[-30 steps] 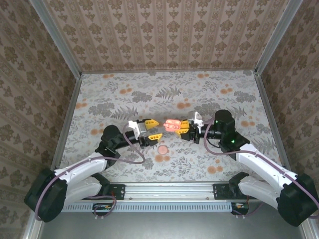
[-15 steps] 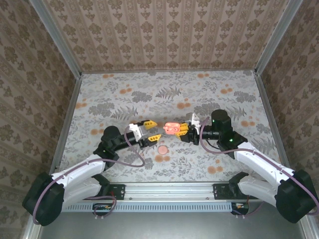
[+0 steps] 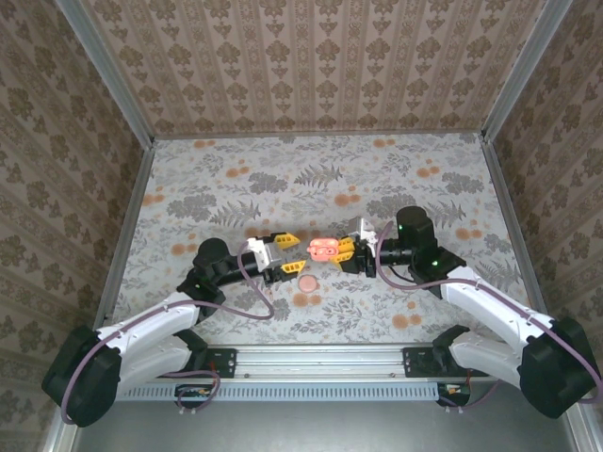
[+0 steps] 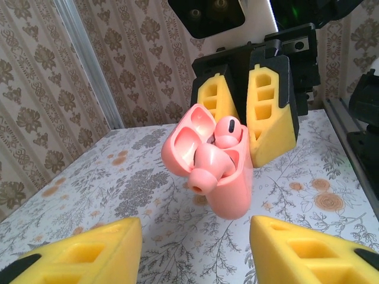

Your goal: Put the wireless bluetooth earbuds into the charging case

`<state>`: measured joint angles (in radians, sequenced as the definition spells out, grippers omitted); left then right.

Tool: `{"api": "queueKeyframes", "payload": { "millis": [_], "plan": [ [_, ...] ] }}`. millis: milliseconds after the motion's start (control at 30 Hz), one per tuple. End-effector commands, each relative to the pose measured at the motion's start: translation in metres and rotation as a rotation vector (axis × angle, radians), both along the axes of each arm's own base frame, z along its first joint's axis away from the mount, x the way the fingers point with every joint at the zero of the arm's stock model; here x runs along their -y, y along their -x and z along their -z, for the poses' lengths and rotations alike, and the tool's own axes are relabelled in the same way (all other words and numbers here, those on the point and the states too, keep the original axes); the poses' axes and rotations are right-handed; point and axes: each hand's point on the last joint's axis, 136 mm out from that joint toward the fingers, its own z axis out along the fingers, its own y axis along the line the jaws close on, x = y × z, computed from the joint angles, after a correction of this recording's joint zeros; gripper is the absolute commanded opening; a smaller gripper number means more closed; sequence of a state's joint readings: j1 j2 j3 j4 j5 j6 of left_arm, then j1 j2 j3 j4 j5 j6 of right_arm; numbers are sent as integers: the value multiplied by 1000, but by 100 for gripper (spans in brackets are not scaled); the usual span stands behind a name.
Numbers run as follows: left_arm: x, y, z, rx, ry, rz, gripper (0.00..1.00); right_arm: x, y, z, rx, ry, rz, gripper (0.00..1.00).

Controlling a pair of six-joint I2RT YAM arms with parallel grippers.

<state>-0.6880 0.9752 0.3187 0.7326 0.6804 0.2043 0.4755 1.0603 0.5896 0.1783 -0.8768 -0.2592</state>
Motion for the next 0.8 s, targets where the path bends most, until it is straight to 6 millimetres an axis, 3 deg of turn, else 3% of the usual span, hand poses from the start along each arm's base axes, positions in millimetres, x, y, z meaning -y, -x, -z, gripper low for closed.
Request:
{"api": "queueKeyframes", "payload": {
  "millis": [0,467,767],
  "plan": [
    [4,9,-10,39,15,52,49,-3,3,-15,32,-23,-43,21],
    [8,16,-13,37,20,101,42,-8,-1,-14,10,-24,-54,20],
    [5,13,-16,55,30,70,46,-10,0,-14,-3,-18,-77,20]
  ]
}}
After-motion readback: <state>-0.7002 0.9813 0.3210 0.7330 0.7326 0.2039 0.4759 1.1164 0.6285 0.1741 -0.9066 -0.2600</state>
